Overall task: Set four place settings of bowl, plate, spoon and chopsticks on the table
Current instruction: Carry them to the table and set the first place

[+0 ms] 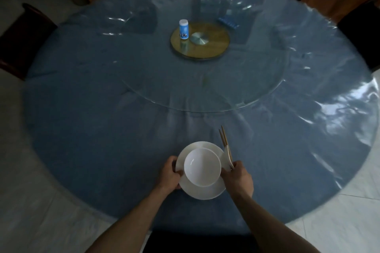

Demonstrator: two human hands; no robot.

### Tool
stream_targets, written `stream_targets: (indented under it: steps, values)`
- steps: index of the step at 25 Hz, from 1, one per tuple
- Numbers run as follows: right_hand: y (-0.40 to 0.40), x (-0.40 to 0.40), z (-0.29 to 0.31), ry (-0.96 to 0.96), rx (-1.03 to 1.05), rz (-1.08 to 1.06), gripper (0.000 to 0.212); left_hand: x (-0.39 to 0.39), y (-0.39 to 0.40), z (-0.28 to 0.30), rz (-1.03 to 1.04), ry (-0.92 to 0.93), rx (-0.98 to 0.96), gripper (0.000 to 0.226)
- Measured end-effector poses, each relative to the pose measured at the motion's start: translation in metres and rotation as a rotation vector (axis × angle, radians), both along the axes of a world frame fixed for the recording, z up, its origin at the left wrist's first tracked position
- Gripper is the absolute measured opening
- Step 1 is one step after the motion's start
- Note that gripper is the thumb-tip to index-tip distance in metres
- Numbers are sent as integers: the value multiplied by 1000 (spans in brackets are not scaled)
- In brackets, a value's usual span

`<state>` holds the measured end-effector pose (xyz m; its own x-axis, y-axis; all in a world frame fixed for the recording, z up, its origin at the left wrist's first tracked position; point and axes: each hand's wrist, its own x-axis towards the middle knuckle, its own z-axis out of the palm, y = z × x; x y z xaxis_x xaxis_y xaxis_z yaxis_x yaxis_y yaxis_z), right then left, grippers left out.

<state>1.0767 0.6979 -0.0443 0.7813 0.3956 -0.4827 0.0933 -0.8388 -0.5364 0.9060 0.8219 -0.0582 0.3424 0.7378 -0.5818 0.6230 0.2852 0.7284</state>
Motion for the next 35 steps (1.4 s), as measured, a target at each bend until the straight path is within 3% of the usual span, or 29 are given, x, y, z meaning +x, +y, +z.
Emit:
stream_targets:
  steps: [12, 17, 19, 21, 23, 29, 32, 35]
  values:
    - [-10, 27, -8, 48, 33, 10, 24, 10, -2, -4, -165, 189, 261, 24]
    - [-21, 45, 2, 19, 82, 290, 23, 1, -19, 20, 61, 217, 547, 18]
    - [-23, 47, 7, 5, 70, 440, 19, 13, -34, 38, -89, 171, 845, 14]
    - [-23, 44, 12, -22, 61, 577, 19, 40, -49, 53, -422, 123, 1143, 25]
    - [-22, 42, 17, -57, 81, 658, 23, 67, -60, 60, -679, 109, 1303, 32]
    - [-25, 42, 29, 1, 114, 655, 20, 83, -69, 62, -791, 203, 1326, 15]
    - [-33, 44, 34, 58, 107, 552, 20, 77, -62, 66, -757, 277, 1179, 13]
    - [-43, 45, 41, 135, 230, 380, 29, 75, -46, 71, -799, 424, 941, 19]
